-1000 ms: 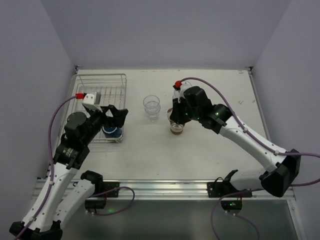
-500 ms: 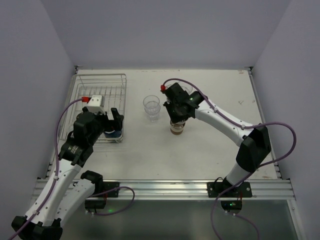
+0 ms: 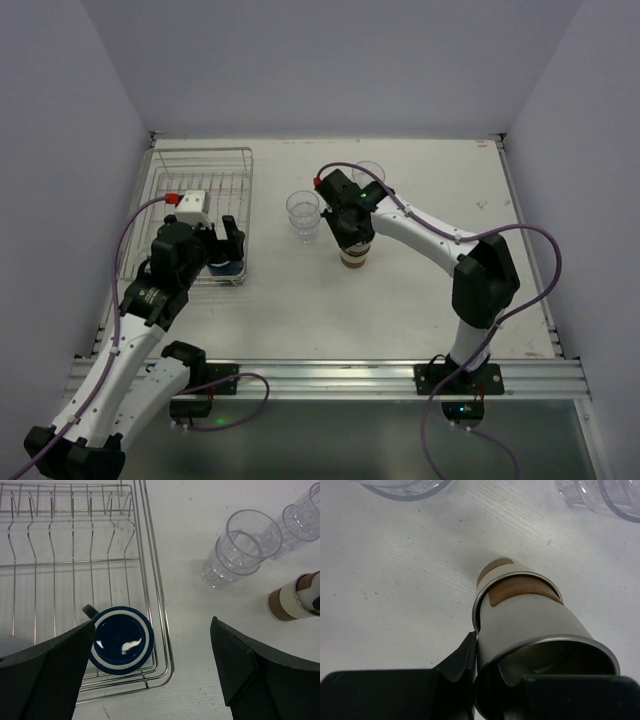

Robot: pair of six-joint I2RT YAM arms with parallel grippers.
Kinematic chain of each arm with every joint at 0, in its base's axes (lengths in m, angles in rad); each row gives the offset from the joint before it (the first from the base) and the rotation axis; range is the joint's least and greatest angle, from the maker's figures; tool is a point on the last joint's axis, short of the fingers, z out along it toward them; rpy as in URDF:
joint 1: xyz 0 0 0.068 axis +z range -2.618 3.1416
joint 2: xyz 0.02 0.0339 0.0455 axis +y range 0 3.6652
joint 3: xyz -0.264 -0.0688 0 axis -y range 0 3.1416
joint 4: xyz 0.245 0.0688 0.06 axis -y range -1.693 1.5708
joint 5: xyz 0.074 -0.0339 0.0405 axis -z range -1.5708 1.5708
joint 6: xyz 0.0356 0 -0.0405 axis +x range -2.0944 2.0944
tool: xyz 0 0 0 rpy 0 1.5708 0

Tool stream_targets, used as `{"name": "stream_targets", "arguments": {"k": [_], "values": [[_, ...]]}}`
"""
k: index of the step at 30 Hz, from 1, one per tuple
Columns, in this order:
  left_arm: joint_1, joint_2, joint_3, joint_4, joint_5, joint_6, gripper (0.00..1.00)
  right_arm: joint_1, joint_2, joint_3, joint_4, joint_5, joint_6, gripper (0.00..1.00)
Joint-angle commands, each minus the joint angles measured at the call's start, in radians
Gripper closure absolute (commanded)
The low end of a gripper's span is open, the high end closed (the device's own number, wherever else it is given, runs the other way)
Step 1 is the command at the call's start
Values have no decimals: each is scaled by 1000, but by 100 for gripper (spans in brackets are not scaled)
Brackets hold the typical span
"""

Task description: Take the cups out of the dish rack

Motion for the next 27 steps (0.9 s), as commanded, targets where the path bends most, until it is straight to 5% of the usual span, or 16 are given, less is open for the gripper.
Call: {"name": "stream_targets", "arguments": {"k": [1, 5, 9, 10, 14, 18, 27], "values": [[2, 25, -8, -22, -52, -3, 0, 0, 15, 65, -34, 15, -33, 100], [2, 51, -8, -35, -100, -23, 0, 1, 40, 83, -52, 21, -34, 100], [2, 80, -8, -50, -126, -41, 0, 3, 17, 87, -45, 27, -31, 74], [2, 91, -7, -51, -132, -46, 0, 3, 8, 85, -40, 31, -31, 57], [2, 125, -5, -58, -152, -55, 0, 5, -45, 68, 1, 29, -27, 32], [1, 181, -2, -65, -166, -63, 0, 6, -130, 16, 56, -1, -20, 24], [1, 272, 13, -119, -293, -122, 1, 8, -384, -215, 274, -80, 24, 23]]}}
